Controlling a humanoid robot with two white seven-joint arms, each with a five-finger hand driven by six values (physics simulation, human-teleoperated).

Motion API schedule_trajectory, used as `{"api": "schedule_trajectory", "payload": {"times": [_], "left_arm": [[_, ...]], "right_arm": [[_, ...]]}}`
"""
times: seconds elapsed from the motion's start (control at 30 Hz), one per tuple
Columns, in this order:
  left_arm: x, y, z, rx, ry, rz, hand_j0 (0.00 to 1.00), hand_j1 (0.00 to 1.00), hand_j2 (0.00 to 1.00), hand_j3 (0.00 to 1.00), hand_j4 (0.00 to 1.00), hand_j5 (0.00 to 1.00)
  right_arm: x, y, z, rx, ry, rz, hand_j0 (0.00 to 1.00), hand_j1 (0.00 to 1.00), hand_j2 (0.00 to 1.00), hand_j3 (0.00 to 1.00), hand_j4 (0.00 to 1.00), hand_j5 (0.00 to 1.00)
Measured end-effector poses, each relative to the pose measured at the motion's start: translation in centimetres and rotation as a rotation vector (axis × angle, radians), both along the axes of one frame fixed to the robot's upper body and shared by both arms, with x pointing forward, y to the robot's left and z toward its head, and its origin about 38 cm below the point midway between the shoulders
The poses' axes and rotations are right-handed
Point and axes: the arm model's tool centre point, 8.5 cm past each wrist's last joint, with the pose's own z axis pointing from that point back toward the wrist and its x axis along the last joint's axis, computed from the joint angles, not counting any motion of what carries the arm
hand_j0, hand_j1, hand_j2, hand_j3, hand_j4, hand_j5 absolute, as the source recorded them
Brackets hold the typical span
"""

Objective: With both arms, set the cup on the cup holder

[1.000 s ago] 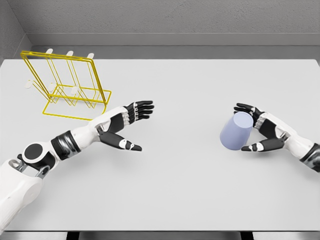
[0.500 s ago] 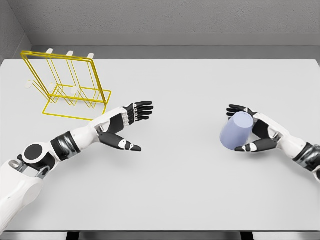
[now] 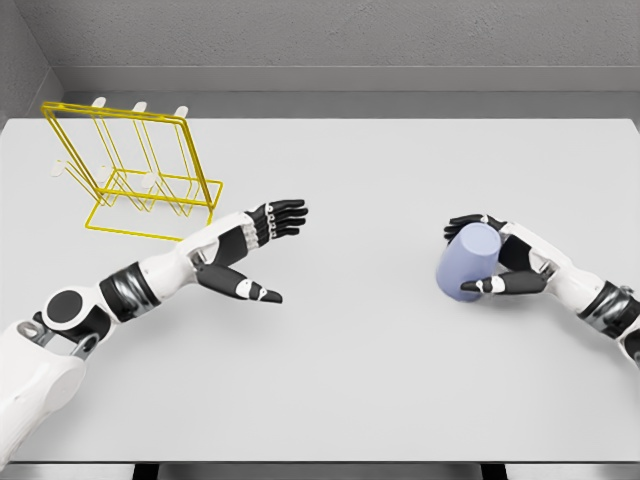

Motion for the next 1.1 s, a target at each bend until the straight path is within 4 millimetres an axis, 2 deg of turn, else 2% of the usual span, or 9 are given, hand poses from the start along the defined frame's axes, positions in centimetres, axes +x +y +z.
{"api": "schedule_trajectory", "payload": {"times": [0.17,0.3,0.6,0.83,1.1], "left_arm": [[-0.3,-0.2,-0.4,0.0,0.008,-0.001,1.0,1.0,1.0,1.0,1.0,1.0],[-0.3,-0.3,-0.5,-0.001,0.009,-0.002,1.0,1.0,1.0,1.0,1.0,1.0],[-0.3,-0.4,-0.6,-0.003,0.014,0.0,1.0,1.0,1.0,1.0,1.0,1.0],[-0.7,-0.5,-1.1,-0.005,0.03,0.003,1.0,1.0,1.0,1.0,1.0,1.0],[-0.7,-0.5,-0.7,-0.012,0.008,0.0,1.0,1.0,1.0,1.0,1.0,1.0]], "right_arm": [[0.3,-0.1,0.3,-0.003,-0.007,-0.004,0.59,0.59,0.59,0.59,0.59,0.59],[0.4,-0.2,0.4,-0.005,-0.011,-0.005,0.59,0.59,0.59,0.59,0.59,0.59],[1.5,0.2,2.1,0.0,-0.053,0.007,0.59,0.59,0.59,0.59,0.59,0.59],[1.7,1.7,3.0,0.016,-0.08,0.048,0.59,0.59,0.59,0.59,0.59,0.59],[2.0,4.5,3.8,0.066,-0.112,0.101,0.59,0.59,0.59,0.59,0.59,0.59]]}}
